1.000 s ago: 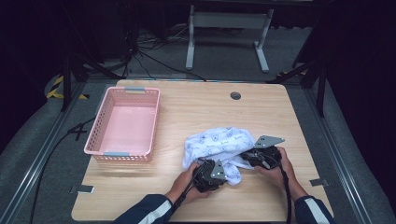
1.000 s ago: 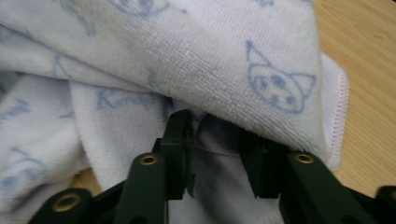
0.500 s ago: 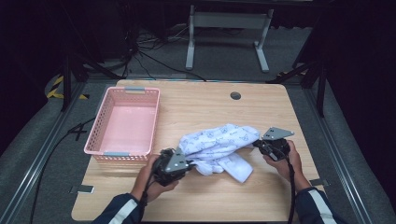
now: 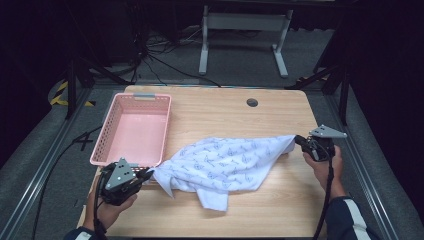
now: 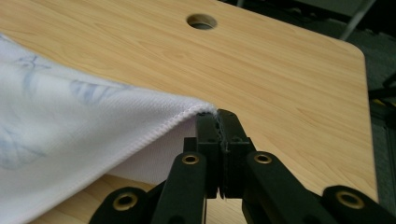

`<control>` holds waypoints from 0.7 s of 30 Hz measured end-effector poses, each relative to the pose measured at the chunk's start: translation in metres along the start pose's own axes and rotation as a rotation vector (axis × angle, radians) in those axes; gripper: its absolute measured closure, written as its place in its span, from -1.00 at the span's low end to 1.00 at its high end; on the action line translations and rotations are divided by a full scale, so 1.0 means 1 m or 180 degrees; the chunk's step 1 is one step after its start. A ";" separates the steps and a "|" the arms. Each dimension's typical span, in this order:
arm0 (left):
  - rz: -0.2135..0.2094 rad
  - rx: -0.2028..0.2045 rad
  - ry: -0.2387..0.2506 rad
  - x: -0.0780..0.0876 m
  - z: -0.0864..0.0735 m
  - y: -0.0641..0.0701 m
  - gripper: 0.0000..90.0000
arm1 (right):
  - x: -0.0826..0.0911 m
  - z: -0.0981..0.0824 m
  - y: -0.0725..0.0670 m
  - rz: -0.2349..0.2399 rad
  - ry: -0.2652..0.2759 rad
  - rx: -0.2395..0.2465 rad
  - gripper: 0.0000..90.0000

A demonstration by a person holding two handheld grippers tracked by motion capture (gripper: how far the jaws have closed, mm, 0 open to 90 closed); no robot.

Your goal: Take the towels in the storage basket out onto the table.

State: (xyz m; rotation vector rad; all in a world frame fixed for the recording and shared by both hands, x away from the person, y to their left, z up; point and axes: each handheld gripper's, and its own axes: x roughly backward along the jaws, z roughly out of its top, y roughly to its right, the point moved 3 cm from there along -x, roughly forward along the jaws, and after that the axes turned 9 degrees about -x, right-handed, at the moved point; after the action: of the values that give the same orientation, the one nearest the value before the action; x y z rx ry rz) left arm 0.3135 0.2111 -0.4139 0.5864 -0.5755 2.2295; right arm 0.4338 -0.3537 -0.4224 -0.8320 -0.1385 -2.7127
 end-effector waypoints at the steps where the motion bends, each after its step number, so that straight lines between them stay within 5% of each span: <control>1: 0.0010 0.0051 -0.0017 0.002 -0.004 -0.002 0.92 | 0.000 -0.001 0.005 -0.0020 -0.0011 -0.0044 0.98; 8: 0.0183 0.0117 -0.0255 0.002 -0.023 -0.014 0.92 | -0.009 -0.006 0.015 -0.0073 -0.0168 -0.0054 0.98; 14: 0.0145 0.0131 -0.0324 -0.005 -0.025 -0.009 0.77 | -0.019 -0.012 0.017 -0.0084 -0.0369 -0.0040 0.91; 16: 0.0152 0.0130 -0.0311 -0.005 -0.023 -0.007 0.53 | -0.021 -0.014 0.017 -0.0197 -0.0392 0.0003 0.79; 17: 0.0122 0.0111 -0.0249 -0.004 -0.021 -0.005 0.47 | -0.020 -0.015 0.018 -0.0059 -0.0397 -0.0078 0.73; 21: 0.0132 0.0100 -0.0034 0.003 -0.004 0.008 0.22 | -0.016 -0.014 0.017 -0.0073 -0.0338 -0.0052 0.66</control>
State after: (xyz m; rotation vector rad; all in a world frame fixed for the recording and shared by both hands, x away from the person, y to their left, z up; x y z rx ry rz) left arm 0.3045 0.2107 -0.4172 0.6077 -0.5637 2.2793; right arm 0.4447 -0.3679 -0.4427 -0.9853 -0.1498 -2.6947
